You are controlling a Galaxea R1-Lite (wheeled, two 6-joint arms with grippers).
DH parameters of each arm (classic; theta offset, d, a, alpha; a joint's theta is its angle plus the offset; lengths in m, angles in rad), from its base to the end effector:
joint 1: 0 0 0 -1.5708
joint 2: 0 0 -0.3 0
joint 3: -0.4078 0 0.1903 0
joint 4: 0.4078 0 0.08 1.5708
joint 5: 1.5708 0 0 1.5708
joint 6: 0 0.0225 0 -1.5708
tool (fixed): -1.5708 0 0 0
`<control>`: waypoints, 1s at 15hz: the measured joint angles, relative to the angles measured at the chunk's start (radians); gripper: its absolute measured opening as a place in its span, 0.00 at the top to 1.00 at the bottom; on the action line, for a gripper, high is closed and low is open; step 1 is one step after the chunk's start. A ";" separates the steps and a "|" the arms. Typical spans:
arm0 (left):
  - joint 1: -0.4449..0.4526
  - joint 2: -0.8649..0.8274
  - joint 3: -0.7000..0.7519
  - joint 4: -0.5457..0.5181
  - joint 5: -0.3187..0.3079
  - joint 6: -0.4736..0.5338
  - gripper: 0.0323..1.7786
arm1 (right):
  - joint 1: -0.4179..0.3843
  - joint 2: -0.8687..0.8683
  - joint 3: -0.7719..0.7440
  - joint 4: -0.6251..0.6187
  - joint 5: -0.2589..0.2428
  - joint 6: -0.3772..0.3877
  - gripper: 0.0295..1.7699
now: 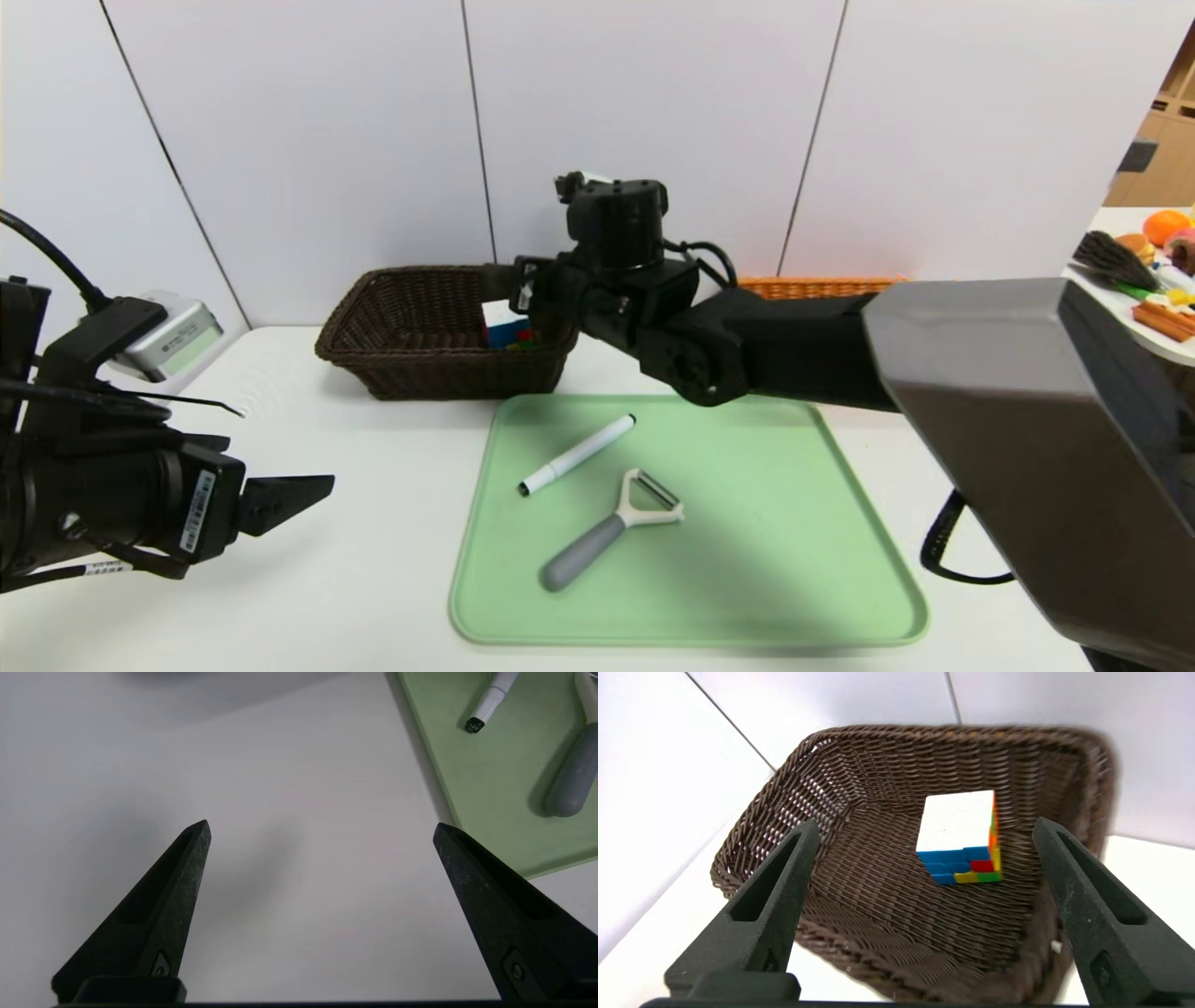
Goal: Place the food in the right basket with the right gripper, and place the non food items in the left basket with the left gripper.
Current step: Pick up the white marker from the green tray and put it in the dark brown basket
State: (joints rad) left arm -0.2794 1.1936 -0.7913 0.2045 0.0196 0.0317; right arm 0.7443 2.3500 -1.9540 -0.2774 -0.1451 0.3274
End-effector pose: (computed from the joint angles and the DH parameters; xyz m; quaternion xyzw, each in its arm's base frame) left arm 0.1578 -0.0448 0.2215 0.0595 0.2934 -0.1283 0.9455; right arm 0.3719 0.3381 0.2036 0.1303 0.1008 0.2820 0.9452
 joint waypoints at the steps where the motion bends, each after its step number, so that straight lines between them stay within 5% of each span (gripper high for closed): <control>1: 0.000 0.001 -0.013 0.000 -0.004 0.003 0.05 | 0.001 -0.032 0.000 0.041 -0.010 -0.028 0.09; 8: -0.049 0.063 -0.119 0.005 -0.010 0.050 0.05 | -0.030 -0.340 0.000 0.565 -0.061 -0.176 0.06; 15: -0.148 0.149 -0.221 0.009 -0.029 0.049 0.05 | -0.186 -0.564 0.000 1.214 -0.079 -0.243 0.04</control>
State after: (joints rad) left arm -0.4277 1.3421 -1.0121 0.2136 -0.0091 0.0809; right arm 0.5581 1.7862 -1.9536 0.9370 -0.2236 0.0845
